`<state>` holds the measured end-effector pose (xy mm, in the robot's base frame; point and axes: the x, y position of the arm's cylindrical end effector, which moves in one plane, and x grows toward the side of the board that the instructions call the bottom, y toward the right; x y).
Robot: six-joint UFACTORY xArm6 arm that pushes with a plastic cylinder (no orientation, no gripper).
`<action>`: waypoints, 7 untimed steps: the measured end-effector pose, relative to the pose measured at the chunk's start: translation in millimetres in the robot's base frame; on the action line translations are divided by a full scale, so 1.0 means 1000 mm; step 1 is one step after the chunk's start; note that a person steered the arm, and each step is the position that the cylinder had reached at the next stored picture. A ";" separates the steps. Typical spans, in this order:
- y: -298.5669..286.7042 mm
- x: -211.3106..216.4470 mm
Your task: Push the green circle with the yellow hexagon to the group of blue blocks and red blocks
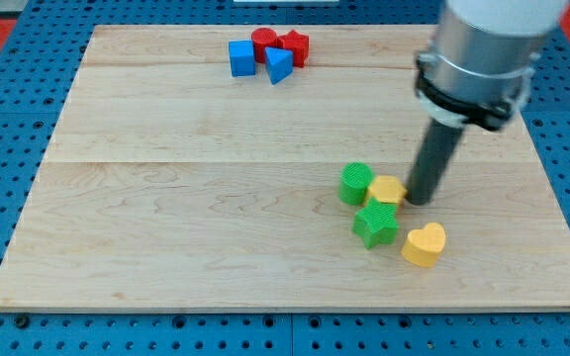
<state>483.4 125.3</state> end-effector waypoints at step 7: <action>-0.098 -0.043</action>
<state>440.2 27.5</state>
